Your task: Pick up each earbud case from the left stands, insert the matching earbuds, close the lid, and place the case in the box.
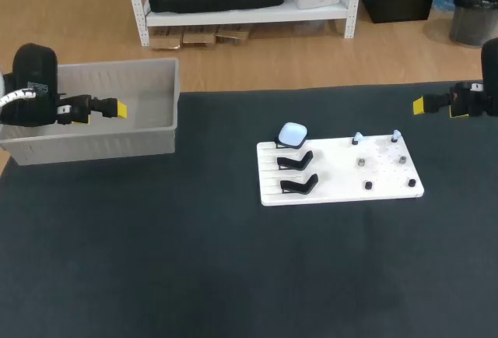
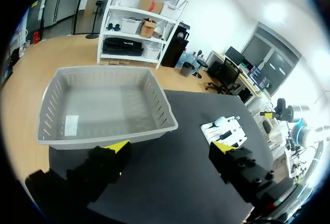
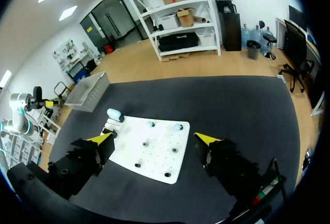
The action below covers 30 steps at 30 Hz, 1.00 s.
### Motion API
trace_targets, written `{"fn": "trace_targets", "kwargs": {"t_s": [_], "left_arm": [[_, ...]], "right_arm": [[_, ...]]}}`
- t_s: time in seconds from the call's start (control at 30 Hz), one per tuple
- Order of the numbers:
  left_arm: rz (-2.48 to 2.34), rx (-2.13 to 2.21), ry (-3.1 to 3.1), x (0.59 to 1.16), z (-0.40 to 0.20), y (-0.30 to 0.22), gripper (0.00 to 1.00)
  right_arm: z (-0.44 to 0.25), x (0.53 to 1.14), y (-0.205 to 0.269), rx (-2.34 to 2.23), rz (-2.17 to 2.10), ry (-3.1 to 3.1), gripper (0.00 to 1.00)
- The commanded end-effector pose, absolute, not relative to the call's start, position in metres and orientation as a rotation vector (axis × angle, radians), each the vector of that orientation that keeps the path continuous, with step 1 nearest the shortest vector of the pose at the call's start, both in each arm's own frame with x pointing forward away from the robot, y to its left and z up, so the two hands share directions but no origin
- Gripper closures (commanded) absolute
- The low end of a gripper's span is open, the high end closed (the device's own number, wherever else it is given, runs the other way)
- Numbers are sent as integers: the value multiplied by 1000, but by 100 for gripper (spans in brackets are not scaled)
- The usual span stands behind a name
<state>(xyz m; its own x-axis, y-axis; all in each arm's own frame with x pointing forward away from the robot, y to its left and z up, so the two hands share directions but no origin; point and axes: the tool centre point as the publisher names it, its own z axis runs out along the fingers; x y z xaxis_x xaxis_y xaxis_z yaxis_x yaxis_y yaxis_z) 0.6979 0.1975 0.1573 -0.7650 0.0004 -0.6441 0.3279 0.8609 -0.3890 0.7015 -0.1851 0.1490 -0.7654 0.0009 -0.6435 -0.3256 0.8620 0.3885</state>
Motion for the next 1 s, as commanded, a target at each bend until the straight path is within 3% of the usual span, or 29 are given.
{"fn": "trace_targets", "kwargs": {"t_s": [0.03,0.57,1.0], "left_arm": [[-645,235,2370,698,157,197,0],[-662,247,2365,699,157,196,0],[-769,799,2215,713,160,136,0]], "right_arm": [[149,701,-185,-235,644,2371,0],[149,701,-185,-235,644,2371,0],[149,701,-185,-235,644,2371,0]]}}
